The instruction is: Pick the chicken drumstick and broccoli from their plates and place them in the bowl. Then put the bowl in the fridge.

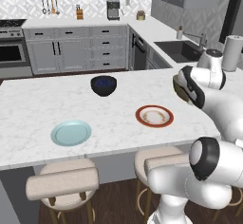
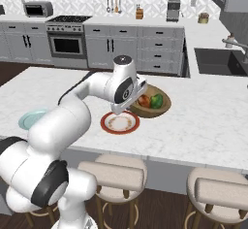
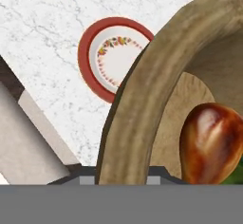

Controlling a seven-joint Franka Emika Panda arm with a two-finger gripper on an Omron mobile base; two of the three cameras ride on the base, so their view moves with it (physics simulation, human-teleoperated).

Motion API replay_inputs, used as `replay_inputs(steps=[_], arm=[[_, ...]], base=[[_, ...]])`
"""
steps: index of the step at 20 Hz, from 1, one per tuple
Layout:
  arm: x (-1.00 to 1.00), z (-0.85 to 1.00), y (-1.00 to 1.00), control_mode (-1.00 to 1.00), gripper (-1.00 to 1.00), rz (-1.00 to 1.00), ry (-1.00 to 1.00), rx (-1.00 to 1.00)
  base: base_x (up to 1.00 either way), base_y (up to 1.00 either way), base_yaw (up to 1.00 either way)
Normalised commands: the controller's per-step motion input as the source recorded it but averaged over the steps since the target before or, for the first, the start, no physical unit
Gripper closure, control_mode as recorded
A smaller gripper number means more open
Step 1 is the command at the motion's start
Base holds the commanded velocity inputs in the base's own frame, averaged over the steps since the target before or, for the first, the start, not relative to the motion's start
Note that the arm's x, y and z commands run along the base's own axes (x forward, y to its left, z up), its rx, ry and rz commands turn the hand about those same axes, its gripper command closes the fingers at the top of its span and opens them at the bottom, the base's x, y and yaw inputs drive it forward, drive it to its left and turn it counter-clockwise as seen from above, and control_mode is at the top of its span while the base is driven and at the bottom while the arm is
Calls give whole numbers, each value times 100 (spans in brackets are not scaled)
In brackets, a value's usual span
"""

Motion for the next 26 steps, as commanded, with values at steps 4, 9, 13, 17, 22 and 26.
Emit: replay_inputs(steps=[4,9,13,17,22,26], arm=[[-26,17,31,-100,100,17,-2,-2],[-9,1,16,-100,100,20,-5,-1],[-5,0,0,-100,100,16,-10,0],[0,0,0,-100,100,9,-10,0],[-3,0,10,-100,100,6,-15,-7],[0,7,54,-100,100,3,-5,-17]], base=[[0,0,0],[0,0,0],[0,0,0],[0,0,0],[0,0,0],[0,0,0]])
